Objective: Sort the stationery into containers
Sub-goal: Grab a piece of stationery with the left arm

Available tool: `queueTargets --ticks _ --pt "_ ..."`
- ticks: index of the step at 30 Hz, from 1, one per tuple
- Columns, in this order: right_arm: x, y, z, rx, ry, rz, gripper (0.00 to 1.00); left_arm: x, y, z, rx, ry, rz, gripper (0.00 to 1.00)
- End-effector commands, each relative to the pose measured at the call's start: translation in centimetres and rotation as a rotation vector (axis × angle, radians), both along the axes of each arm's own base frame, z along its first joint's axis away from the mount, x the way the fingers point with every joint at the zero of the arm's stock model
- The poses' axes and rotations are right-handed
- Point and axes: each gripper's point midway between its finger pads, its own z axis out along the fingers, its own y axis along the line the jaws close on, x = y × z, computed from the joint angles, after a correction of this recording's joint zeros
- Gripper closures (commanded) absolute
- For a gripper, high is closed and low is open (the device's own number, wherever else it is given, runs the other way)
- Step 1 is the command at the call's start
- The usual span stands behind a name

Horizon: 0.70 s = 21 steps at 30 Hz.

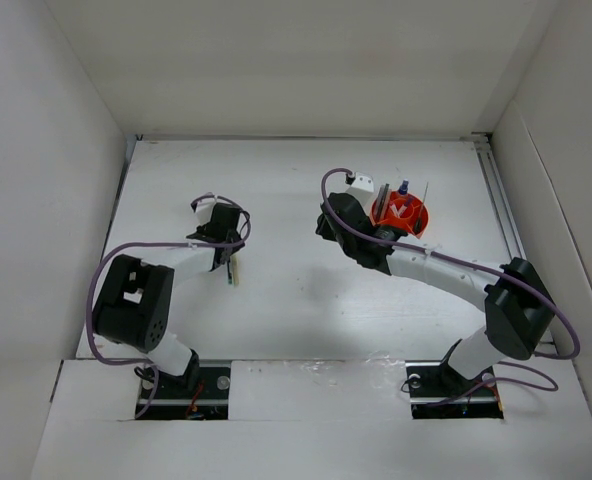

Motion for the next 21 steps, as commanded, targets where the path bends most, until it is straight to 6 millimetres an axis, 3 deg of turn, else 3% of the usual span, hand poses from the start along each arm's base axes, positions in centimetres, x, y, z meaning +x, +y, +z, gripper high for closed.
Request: queueTargets --ticks 1,21 --pt "0.0 0.9 2.2 0.068 -0.052 0.012 0.67 -0.2 -0.2 -0.7 0.000 0.036 -0.028 0.67" --pt "0.3 1.1 1.7 0.053 -0.048 0.016 0.65 -1.1 -1.3 -0.7 -0.051 0.036 -0.090 0.90"
